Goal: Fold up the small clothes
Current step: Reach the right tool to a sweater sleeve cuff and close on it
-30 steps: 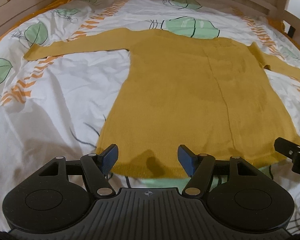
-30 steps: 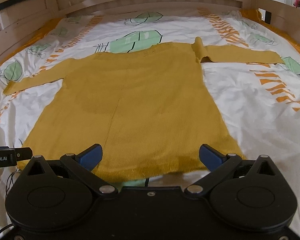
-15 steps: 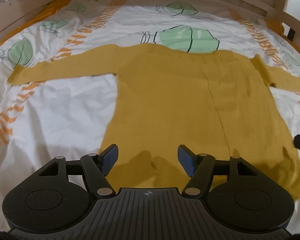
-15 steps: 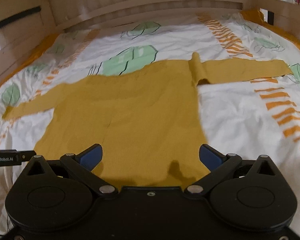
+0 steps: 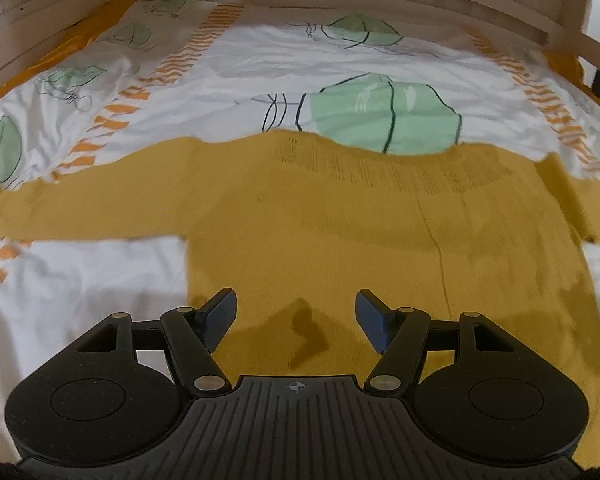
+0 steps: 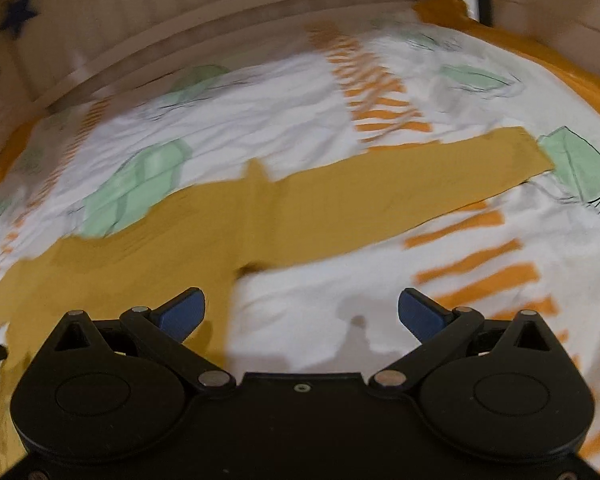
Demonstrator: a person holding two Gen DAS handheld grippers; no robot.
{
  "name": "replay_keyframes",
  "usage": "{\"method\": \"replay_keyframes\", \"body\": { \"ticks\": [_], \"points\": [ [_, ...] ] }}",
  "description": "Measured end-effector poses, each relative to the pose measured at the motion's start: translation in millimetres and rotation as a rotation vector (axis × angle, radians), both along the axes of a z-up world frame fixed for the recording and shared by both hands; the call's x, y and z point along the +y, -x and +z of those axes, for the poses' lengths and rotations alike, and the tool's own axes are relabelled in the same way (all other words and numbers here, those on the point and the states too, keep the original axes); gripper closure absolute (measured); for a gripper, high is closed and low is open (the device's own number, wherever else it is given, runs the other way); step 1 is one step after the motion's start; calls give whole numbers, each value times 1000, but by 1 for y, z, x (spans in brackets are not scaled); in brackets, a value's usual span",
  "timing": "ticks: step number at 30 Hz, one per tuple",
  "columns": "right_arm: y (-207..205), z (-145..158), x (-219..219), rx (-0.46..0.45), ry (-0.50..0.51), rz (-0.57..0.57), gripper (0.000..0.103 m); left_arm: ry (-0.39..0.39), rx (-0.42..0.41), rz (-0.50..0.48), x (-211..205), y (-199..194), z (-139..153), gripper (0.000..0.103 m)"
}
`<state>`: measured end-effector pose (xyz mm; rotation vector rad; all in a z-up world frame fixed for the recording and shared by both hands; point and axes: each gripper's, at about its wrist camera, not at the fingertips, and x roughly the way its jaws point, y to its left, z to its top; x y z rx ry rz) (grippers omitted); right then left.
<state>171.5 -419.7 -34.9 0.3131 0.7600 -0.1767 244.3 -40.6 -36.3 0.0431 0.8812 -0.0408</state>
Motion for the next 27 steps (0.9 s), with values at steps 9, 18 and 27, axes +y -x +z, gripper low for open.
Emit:
{"method": "replay_keyframes", "body": {
  "ticks": [9, 18, 27],
  "points": [
    [-46, -9, -93, -35, 95, -193, 1, -6, -41, 26, -15, -56, -21, 39],
    [-71, -15, -172, -6, 127, -338, 20, -12, -36, 25, -28, -70, -55, 38],
    [-86, -36, -210, 28, 125, -387, 21, -64, -181, 23, -38, -54, -73, 32]
  ]
}}
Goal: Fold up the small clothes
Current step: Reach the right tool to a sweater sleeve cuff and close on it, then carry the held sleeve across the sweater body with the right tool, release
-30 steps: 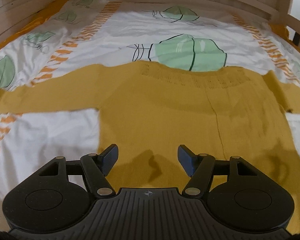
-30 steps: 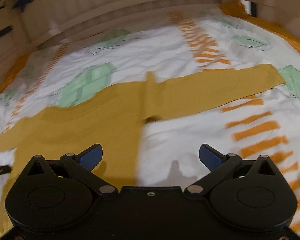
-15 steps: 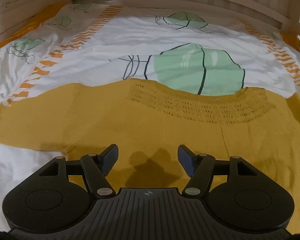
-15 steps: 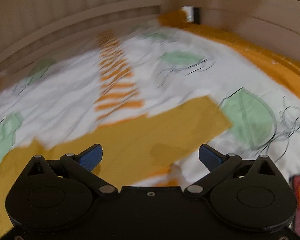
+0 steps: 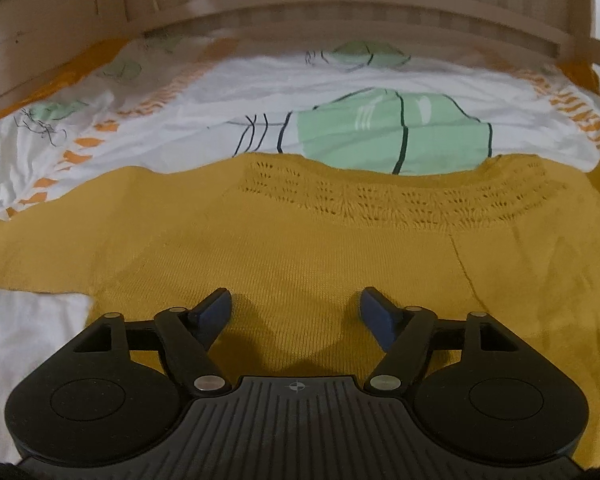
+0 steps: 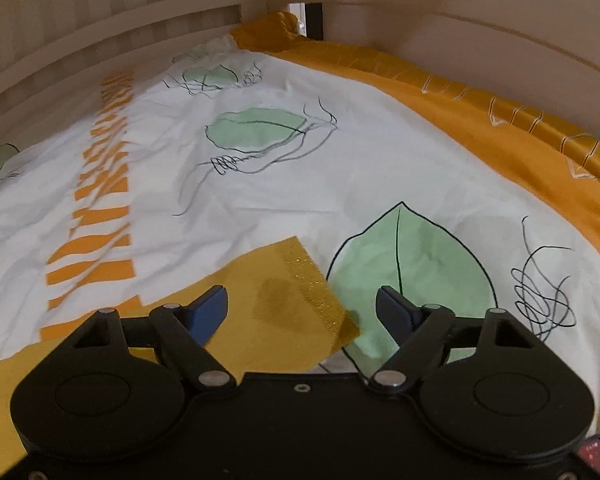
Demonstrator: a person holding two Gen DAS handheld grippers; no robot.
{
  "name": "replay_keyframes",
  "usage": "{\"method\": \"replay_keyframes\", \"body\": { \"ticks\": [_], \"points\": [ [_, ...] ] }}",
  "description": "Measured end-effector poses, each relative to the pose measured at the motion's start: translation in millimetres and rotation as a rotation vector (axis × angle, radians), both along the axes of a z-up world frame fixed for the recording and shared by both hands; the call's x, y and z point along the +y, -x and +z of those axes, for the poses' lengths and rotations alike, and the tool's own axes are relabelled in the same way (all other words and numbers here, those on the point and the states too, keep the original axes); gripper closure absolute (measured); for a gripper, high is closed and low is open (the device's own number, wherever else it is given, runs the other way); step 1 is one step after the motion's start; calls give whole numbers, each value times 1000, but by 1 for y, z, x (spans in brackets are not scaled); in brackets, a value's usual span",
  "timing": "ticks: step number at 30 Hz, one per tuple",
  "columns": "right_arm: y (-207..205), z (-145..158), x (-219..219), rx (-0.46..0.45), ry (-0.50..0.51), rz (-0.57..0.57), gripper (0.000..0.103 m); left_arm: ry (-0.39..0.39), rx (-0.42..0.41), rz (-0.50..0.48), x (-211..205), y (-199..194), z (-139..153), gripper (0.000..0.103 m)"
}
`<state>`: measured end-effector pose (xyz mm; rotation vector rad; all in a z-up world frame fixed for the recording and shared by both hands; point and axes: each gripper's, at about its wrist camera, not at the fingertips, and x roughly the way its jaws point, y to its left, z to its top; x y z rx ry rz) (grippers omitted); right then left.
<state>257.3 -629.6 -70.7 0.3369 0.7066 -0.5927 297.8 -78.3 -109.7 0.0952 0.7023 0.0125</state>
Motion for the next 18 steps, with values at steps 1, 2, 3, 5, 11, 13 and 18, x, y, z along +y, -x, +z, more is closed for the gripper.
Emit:
{"method": "replay_keyframes", "body": {
  "ticks": [1, 2, 3, 5, 11, 13, 18],
  "points": [
    [-1, -3, -2, 2, -12, -2, 21, 2, -4, 0, 0, 0, 0, 32],
    [-3, -7, -5, 5, -28, -5, 21, 5, -3, 1, 0, 0, 0, 32],
    [-3, -11, -7, 8, -53, -7, 21, 8, -3, 1, 0, -1, 0, 31],
    [-5, -19, -9, 4, -92, -5, 27, 10, -4, 1, 0, -2, -1, 31],
    [4, -12, -5, -26, -92, -8, 77, 1, -1, 1, -1, -3, -3, 30],
    [14, 0, -10, -72, -131, -14, 88, 2, 0, 1, 0, -2, -4, 30],
    [32, 46, -1, -131, -89, 10, 88, 3, 14, -3, 1, -3, -2, 30]
  ]
}}
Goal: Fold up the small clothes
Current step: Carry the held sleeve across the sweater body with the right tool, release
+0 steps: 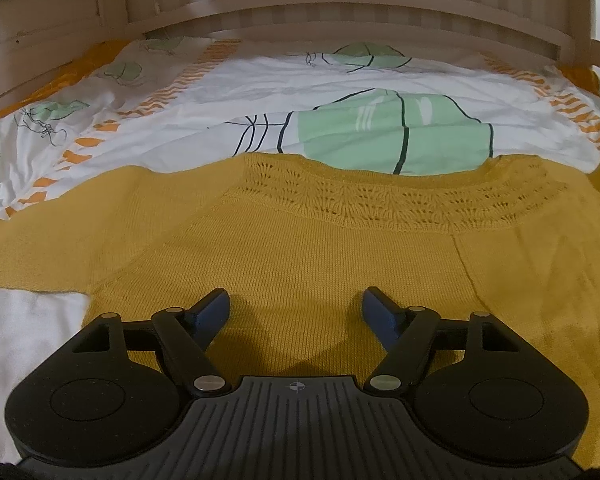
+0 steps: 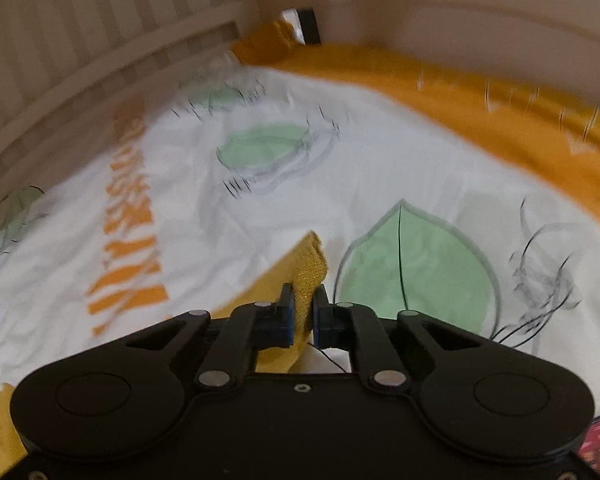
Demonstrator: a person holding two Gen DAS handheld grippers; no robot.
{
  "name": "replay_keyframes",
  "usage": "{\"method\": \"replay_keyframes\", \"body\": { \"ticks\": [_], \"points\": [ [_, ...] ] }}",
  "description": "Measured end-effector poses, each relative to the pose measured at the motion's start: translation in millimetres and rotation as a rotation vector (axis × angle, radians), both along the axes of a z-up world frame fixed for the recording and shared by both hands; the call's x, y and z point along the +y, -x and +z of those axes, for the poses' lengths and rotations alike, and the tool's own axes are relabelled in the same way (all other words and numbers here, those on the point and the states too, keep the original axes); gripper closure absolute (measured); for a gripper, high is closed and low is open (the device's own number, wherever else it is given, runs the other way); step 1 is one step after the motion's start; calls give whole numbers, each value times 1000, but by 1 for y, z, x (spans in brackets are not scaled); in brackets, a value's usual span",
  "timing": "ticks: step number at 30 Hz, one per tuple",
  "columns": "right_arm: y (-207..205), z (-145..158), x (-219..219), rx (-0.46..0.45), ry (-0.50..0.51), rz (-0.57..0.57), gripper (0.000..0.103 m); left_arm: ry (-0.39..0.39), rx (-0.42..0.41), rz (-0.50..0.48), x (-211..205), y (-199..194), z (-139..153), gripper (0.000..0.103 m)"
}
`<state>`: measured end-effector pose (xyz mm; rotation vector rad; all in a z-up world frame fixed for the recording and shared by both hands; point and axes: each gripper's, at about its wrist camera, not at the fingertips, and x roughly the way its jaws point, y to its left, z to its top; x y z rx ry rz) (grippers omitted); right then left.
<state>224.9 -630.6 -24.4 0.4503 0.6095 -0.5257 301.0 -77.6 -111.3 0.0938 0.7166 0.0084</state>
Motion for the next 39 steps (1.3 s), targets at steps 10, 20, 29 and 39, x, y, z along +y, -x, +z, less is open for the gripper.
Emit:
{"method": "replay_keyframes", "body": {
  "ticks": [10, 20, 29, 39],
  "points": [
    [18, 120, 91, -185, 69, 211, 88, 165, 170, -50, 26, -3, 34, 33],
    [-7, 170, 260, -313, -26, 584, 88, 205, 83, -120, 62, 31, 95, 33],
    [-49, 83, 409, -192, -124, 840, 88, 220, 77, -75, 118, 44, 112, 33],
    [-38, -4, 477, -102, -112, 927, 77, 262, 152, -28, 150, 36, 94, 33]
  ]
}}
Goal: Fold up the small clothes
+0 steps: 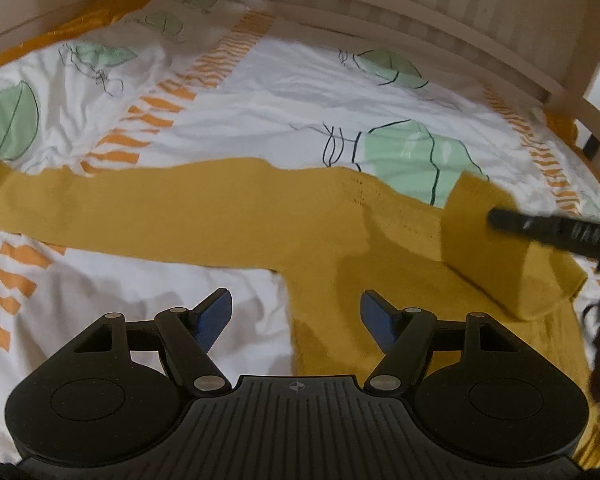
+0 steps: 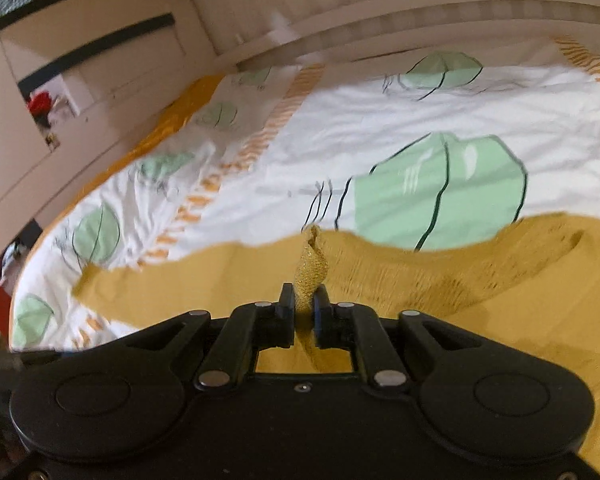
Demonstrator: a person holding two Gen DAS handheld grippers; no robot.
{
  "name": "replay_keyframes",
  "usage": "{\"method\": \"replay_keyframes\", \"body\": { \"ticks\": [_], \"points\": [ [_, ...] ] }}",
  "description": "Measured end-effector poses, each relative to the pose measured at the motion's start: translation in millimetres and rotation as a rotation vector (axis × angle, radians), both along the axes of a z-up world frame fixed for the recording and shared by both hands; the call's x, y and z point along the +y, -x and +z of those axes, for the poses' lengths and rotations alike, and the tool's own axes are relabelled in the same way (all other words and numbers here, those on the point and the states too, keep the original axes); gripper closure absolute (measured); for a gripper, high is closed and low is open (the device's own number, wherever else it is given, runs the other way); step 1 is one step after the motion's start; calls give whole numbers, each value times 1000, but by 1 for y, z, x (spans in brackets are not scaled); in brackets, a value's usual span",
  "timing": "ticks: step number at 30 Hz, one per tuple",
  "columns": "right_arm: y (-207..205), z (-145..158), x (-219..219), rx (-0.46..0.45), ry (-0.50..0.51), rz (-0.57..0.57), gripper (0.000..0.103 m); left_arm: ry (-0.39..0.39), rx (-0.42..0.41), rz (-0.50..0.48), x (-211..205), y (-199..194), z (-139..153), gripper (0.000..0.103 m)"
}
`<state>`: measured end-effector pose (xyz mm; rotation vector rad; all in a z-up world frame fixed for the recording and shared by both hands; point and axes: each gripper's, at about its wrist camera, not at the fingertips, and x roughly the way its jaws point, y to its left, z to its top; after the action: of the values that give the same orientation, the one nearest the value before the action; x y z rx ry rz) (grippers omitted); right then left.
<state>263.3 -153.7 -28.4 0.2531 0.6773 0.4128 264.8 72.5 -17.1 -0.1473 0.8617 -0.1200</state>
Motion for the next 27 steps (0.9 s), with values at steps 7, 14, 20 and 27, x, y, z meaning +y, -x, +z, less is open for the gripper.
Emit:
{"method": "replay_keyframes", "body": {
  "ticks": [7, 14, 20, 27],
  "points": [
    [27, -17, -22, -3, 63, -14, 49, 46, 34, -34, -12, -8, -10, 33],
    [69, -37, -67, 15, 131, -121, 47, 55, 65, -84, -43, -14, -24, 33],
    [89, -49, -85, 30, 206, -183, 41, 49, 129, -109, -66, -11, -46, 33],
    [91, -48, -88, 13, 173, -165, 26, 75, 168, -97, -78, -20, -63, 33]
  ]
}}
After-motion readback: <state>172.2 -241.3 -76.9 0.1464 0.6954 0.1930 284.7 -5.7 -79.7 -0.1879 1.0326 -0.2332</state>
